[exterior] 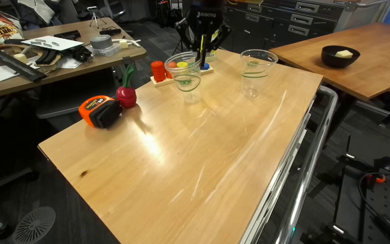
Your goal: Stack the plastic cups together from left to right
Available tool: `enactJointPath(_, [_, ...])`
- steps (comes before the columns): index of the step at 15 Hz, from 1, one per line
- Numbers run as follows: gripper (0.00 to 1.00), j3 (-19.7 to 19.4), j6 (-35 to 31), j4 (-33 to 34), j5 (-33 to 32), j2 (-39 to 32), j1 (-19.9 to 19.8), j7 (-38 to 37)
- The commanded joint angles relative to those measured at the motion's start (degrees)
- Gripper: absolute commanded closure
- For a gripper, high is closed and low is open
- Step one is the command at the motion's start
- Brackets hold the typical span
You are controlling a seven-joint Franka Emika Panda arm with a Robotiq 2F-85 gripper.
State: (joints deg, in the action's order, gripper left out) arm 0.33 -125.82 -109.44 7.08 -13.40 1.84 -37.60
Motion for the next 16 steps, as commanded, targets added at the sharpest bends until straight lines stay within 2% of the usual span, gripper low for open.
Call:
enactJointPath(1, [0.98, -0.58, 4.15, 0.11, 0.83, 3.87, 0.40, -0.37])
enactJointPath(4, [0.98, -0.75, 5.01, -2.40, 1.76, 9.90, -0.17, -0.66])
enactJointPath(6, [0.98, -0.72, 3.29, -5.65, 3.81, 15.73, -0.68, -0.48])
enactJointPath(11, [0.98, -0.06, 2.44, -16.76, 2.55, 32.14, -2.57, -4.42])
enactJointPath(16, [0.98, 1.51, 2.04, -27.62, 0.71, 45.84, -6.94, -9.67])
